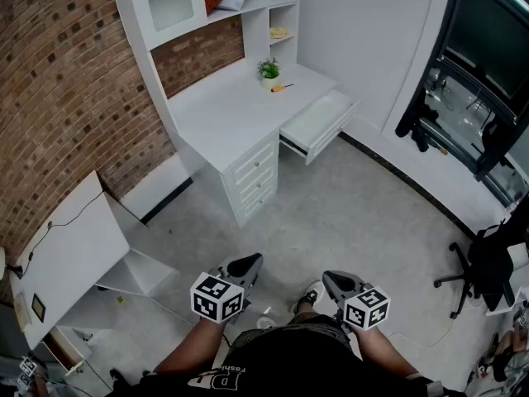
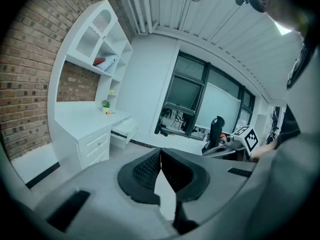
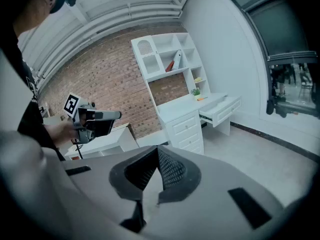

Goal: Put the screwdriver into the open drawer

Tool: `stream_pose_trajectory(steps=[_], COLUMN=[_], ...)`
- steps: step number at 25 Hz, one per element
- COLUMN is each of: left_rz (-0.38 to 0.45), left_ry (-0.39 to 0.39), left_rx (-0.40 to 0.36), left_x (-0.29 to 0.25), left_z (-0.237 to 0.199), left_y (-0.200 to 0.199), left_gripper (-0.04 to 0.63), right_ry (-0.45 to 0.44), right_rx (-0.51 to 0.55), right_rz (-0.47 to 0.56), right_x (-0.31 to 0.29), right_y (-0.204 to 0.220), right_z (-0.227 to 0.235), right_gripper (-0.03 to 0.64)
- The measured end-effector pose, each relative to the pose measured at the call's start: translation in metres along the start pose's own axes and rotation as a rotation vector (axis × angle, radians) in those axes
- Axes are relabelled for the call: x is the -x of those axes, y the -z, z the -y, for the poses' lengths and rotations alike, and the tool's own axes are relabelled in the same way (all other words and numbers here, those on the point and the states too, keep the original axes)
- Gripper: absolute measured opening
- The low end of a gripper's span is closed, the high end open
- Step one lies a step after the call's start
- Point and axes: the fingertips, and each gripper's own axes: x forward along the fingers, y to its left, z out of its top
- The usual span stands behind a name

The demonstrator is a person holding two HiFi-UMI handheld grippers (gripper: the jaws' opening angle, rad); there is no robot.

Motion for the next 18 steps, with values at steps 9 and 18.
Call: stream_pose_trajectory(steps=[9,18], left_rz=[0.002,-0.008], left_ry=[0.005,0.02], left_rx=[-0.01,-0.016], left_x=[0.0036,0.0035], left_z=[0.0024,0.0044], left_y=[-0.0024,0.0002], left_gripper=[0.018,0.018], right_ry=[0.001,-0.008], right_rx=[0.012,0.012], right_rz=[0.007,0.027], right_x=[0.0041,0.0052], right_y=[-0.0063,-0.0083], right_z=[-0.0036,-0.0101], right_gripper=[0.003,0.003])
